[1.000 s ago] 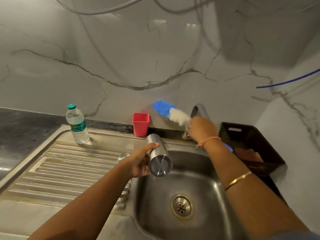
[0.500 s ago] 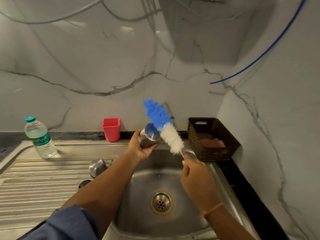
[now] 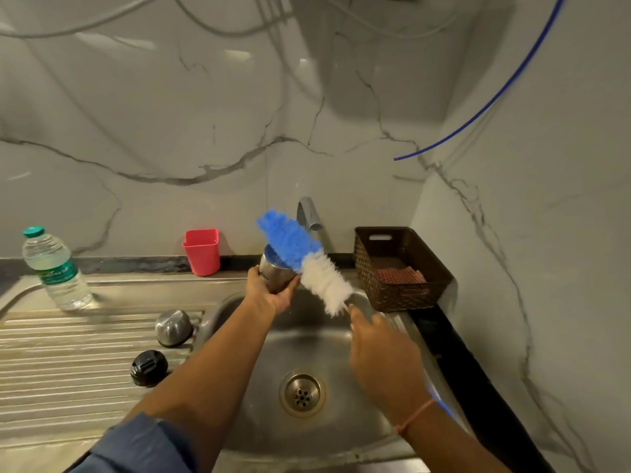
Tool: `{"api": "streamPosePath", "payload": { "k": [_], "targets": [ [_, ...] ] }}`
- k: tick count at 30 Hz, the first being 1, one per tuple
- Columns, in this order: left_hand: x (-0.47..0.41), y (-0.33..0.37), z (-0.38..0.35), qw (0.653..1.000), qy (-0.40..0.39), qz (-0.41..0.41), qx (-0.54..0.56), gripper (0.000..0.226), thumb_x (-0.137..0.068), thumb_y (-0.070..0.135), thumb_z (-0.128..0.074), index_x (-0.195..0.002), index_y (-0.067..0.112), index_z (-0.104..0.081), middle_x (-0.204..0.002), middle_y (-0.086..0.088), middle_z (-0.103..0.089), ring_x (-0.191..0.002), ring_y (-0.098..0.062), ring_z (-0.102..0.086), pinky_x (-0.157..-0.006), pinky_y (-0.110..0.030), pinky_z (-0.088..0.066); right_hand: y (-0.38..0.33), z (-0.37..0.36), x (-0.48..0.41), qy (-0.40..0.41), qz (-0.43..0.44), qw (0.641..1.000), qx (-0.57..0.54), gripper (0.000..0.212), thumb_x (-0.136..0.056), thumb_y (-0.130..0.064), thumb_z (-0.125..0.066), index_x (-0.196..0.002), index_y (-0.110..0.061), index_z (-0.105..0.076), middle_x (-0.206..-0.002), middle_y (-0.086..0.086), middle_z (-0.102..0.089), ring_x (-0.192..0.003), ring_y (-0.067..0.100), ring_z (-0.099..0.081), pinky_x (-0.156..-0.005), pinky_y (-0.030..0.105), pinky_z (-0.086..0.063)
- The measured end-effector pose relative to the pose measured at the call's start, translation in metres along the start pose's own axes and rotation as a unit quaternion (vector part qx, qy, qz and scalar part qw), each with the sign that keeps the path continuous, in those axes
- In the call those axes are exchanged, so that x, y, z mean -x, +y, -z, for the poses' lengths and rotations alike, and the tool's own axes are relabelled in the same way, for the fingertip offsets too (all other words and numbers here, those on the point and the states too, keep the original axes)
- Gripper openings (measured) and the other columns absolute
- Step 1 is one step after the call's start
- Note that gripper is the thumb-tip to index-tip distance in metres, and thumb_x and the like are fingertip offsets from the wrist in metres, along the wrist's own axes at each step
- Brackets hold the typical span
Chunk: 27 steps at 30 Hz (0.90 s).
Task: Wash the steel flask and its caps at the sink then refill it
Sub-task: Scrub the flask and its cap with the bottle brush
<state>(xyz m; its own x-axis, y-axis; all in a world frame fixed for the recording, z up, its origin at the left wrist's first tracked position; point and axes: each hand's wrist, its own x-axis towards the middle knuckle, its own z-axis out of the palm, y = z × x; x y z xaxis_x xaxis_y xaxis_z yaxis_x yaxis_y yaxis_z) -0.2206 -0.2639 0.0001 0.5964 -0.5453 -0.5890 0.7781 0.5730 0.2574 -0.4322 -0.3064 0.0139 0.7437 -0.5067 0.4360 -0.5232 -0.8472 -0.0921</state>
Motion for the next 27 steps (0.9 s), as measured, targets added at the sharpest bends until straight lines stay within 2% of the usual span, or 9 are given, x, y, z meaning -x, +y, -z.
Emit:
{"api": "streamPosePath", "payload": {
  "k": [4, 7, 13, 15, 17, 18, 22, 25, 27],
  "targets": [
    [-0.001, -0.005, 0.015, 0.999, -0.005, 0.026, -0.029, 0.052, -0.089, 0.042, -0.059, -0.129, 0.010, -0.053, -0.109, -0.019, -0.066, -0.096, -0.037, -0.066, -0.073, -0.052, -0.056, -0.013, -0.006, 0.000, 0.015, 0.029, 0.999, 0.019, 0.038, -0.060, -0.016, -0.066, -0.097, -0.017, -0.075, -0.055, 0.000, -0.055, -0.029, 0.013, -0.044, -0.034, 0.017, -0.019],
    [0.005, -0.013, 0.020, 0.998, -0.013, 0.057, -0.030, 0.059, -0.087, 0.043, -0.063, -0.130, 0.007, -0.048, -0.115, -0.025, -0.062, -0.098, -0.043, -0.065, -0.070, -0.054, -0.057, -0.011, -0.011, -0.017, 0.012, -0.006, 1.000, 0.003, 0.039, -0.054, -0.013, -0.074, -0.093, -0.017, -0.076, -0.056, 0.003, -0.057, -0.030, 0.016, -0.048, -0.029, 0.021, -0.028],
    [0.005, -0.005, 0.031, 0.999, 0.011, 0.045, -0.001, 0.060, -0.085, 0.039, -0.066, -0.132, 0.005, -0.049, -0.117, -0.025, -0.060, -0.096, -0.043, -0.064, -0.069, -0.054, -0.057, 0.006, -0.014, 0.004, 0.031, 0.009, 0.999, -0.027, 0.048, -0.055, -0.010, -0.083, -0.101, -0.016, -0.073, -0.056, 0.000, -0.055, -0.032, 0.012, -0.047, -0.037, 0.011, -0.009],
    [0.006, -0.005, 0.041, 0.998, 0.024, 0.059, -0.003, 0.065, -0.082, 0.042, -0.068, -0.132, 0.004, -0.049, -0.117, -0.026, -0.060, -0.097, -0.044, -0.064, -0.066, -0.054, -0.057, 0.004, -0.009, 0.008, 0.012, 0.008, 0.999, -0.046, 0.041, -0.076, -0.015, -0.070, -0.117, -0.019, -0.066, -0.069, 0.003, -0.061, -0.047, 0.017, -0.057, -0.038, 0.016, -0.020],
    [0.009, -0.008, 0.051, 0.997, 0.022, 0.080, -0.012, 0.069, -0.080, 0.043, -0.070, -0.132, 0.004, -0.048, -0.119, -0.026, -0.057, -0.097, -0.044, -0.062, -0.059, -0.052, -0.057, 0.004, -0.006, -0.003, -0.007, -0.004, 0.996, -0.087, 0.038, -0.095, -0.019, -0.045, -0.132, -0.023, -0.053, -0.095, 0.006, -0.063, -0.078, 0.022, -0.063, -0.057, 0.025, -0.039],
    [0.013, -0.009, 0.056, 0.996, 0.019, 0.087, -0.018, 0.069, -0.081, 0.043, -0.069, -0.133, 0.004, -0.047, -0.122, -0.027, -0.054, -0.097, -0.044, -0.060, -0.058, -0.051, -0.057, 0.005, -0.009, -0.009, -0.018, -0.018, 0.992, -0.123, 0.038, -0.098, -0.022, -0.039, -0.134, -0.023, -0.051, -0.103, 0.007, -0.063, -0.088, 0.022, -0.062, -0.066, 0.025, -0.041],
    [0.028, -0.020, 0.074, 0.995, 0.007, 0.094, -0.035, 0.061, -0.089, 0.041, -0.058, -0.133, 0.001, -0.045, -0.123, -0.029, -0.051, -0.094, -0.043, -0.060, -0.068, -0.049, -0.057, -0.007, -0.025, -0.020, -0.100, -0.112, 0.935, -0.320, 0.024, -0.091, -0.036, -0.054, -0.109, -0.020, -0.059, -0.101, 0.007, -0.062, -0.085, 0.017, -0.058, -0.070, 0.026, -0.045],
    [0.043, -0.031, 0.083, 0.993, 0.000, 0.111, -0.044, 0.063, -0.089, 0.043, -0.056, -0.131, -0.003, -0.048, -0.117, -0.028, -0.058, -0.087, -0.039, -0.066, -0.057, -0.046, -0.059, -0.029, -0.037, -0.011, -0.165, -0.154, 0.854, -0.468, 0.040, -0.071, -0.041, -0.077, -0.099, -0.024, -0.055, -0.097, -0.004, -0.061, -0.084, 0.008, -0.057, -0.064, 0.016, -0.041],
    [0.055, -0.036, 0.085, 0.992, 0.003, 0.111, -0.059, 0.058, -0.092, 0.043, -0.053, -0.123, -0.006, -0.053, -0.103, -0.028, -0.065, -0.079, -0.039, -0.068, -0.058, -0.046, -0.059, -0.042, -0.042, -0.008, -0.166, -0.170, 0.816, -0.527, 0.051, -0.061, -0.035, -0.085, -0.098, -0.027, -0.052, -0.096, -0.008, -0.064, -0.086, 0.007, -0.061, -0.070, 0.018, -0.048]
  ]
}}
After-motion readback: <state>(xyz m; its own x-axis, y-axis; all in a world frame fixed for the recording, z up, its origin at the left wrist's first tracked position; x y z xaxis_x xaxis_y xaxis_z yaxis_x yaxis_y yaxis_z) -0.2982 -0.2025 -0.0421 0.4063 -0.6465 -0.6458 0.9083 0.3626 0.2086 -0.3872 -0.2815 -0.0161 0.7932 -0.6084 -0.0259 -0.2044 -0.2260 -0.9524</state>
